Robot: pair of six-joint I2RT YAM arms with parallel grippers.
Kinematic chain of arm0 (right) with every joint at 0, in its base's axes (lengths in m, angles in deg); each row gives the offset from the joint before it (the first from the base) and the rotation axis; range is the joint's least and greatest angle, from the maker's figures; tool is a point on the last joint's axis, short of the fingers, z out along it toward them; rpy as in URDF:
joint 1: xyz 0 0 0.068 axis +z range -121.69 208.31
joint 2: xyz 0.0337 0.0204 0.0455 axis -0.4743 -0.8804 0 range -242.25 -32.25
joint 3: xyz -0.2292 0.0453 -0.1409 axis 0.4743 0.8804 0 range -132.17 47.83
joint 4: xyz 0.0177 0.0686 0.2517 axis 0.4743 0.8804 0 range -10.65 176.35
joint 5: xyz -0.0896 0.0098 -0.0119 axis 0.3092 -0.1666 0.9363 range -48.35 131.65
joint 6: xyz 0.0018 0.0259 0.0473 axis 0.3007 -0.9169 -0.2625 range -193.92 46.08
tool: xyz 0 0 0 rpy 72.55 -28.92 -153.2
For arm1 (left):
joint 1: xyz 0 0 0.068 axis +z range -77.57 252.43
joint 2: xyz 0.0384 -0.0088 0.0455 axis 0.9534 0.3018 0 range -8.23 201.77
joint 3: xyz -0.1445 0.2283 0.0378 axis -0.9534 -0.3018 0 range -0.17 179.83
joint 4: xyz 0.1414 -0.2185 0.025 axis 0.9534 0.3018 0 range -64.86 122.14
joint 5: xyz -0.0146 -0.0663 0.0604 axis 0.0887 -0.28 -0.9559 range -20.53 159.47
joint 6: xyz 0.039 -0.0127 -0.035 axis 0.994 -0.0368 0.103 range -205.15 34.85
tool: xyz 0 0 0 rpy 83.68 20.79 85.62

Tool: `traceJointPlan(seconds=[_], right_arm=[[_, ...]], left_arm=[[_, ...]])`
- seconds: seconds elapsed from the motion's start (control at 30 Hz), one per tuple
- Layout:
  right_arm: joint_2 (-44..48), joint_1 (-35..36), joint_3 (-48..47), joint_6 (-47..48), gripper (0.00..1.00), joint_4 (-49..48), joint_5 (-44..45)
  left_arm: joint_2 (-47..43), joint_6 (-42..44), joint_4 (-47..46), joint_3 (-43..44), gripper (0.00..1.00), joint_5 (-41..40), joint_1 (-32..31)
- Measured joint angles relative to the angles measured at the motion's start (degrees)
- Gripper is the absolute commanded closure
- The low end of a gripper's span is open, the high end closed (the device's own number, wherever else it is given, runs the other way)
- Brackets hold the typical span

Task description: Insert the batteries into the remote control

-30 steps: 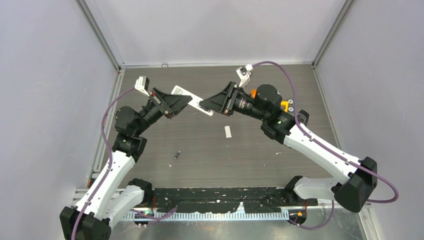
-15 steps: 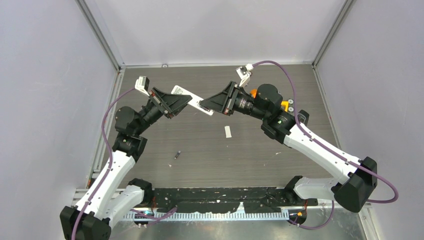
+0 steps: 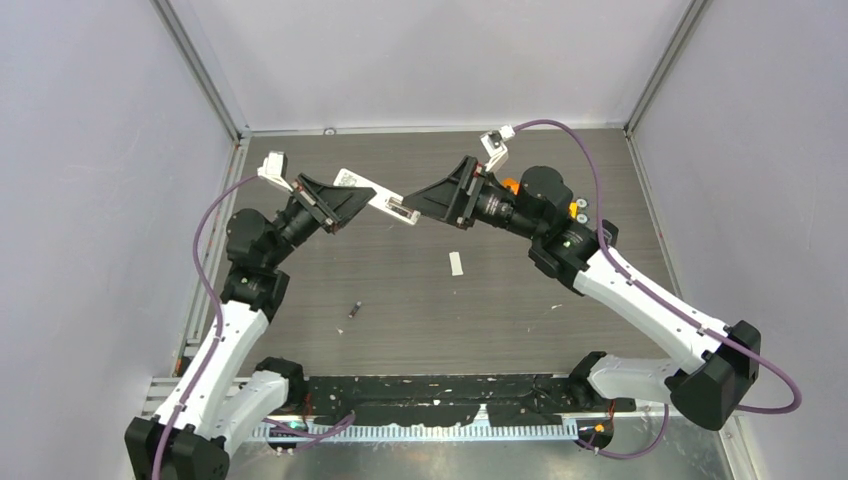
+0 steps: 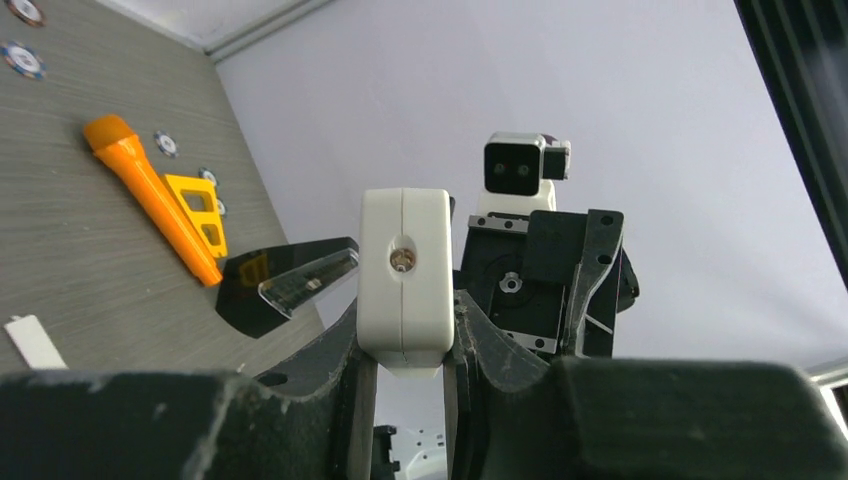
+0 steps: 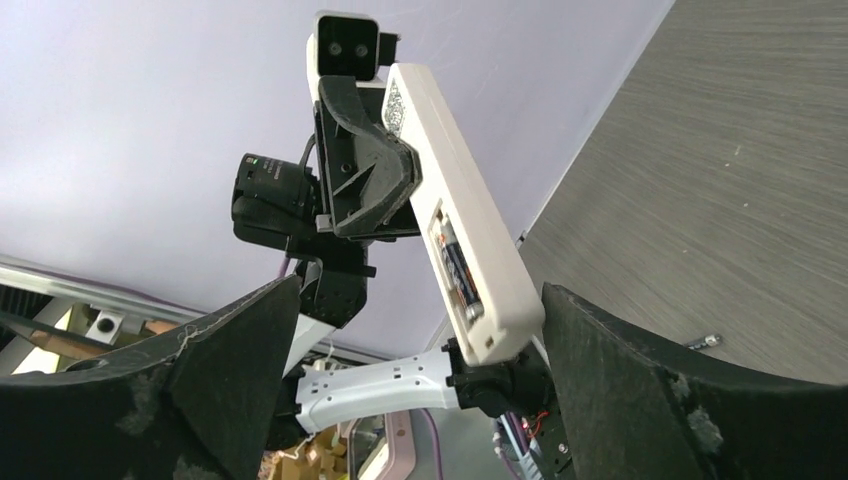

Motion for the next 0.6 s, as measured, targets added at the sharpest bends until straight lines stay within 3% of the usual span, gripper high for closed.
traceJointPlan(seconds=[0.2,0.3,0.4,0.6], right_arm=[[1.8,-3.0,0.5,1.4,0.06,0.5,0.2],[1.5,-4.2,-0.3,5.4,0.13,3.9,0.2],[-2.9,-4.7,-4.8,13.2,0.19,11.0,-0.3],[-14.8,-1.9,-7.6,27.3,0.20,19.8,-1.4]], left_arm=[[-1.4,5.7,6.2,0.9,1.00,0.2,6.4],[-2.1,10.4,13.6,3.1,1.00,-0.5,9.4],[-3.0,16.2,22.6,7.1,1.00,-2.1,11.1],[-5.6,27.4,39.3,16.7,1.00,-9.7,11.6]])
